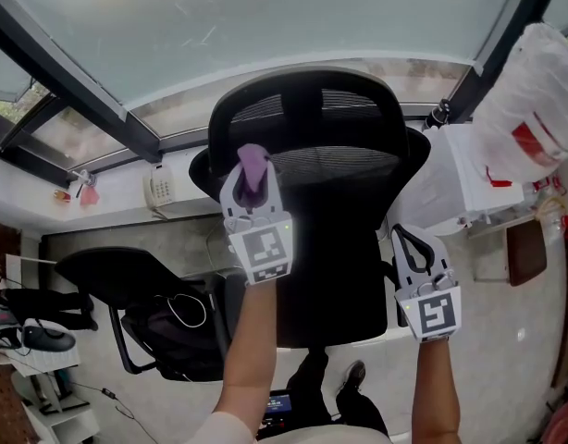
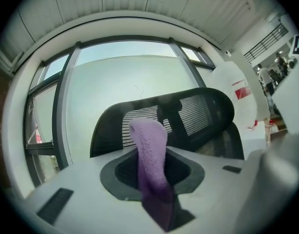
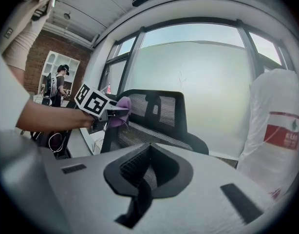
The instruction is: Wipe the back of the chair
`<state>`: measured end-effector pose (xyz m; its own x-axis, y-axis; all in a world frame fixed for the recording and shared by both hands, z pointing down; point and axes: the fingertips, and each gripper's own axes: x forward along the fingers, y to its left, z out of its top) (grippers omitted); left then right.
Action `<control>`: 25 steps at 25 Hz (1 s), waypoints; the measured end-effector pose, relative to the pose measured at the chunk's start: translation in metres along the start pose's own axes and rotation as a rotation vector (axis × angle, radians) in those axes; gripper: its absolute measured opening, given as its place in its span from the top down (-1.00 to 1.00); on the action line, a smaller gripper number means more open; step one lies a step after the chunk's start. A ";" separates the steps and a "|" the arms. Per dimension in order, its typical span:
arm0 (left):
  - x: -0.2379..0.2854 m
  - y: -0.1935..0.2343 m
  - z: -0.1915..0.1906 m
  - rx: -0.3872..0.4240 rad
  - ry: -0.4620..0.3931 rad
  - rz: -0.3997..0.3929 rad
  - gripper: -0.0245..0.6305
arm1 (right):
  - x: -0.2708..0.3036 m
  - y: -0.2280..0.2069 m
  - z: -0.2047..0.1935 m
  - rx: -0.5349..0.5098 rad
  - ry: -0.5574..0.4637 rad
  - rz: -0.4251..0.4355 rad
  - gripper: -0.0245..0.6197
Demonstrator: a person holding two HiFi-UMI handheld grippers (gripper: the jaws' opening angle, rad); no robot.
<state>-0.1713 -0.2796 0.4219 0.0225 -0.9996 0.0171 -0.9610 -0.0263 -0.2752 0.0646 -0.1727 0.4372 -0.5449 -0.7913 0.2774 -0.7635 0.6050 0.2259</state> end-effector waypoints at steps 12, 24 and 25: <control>-0.062 0.007 0.033 -0.016 0.016 0.014 0.61 | -0.044 0.001 0.043 0.019 -0.034 0.002 0.94; -0.178 0.001 0.110 0.042 -0.025 0.011 0.61 | -0.121 0.011 0.094 0.000 -0.105 -0.009 0.94; -0.188 0.000 0.117 0.045 -0.029 0.010 0.61 | -0.128 0.012 0.099 -0.004 -0.111 -0.008 0.94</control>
<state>-0.1431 -0.0933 0.3060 0.0218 -0.9997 -0.0138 -0.9479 -0.0163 -0.3182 0.0906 -0.0730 0.3124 -0.5738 -0.8011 0.1703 -0.7670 0.5985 0.2313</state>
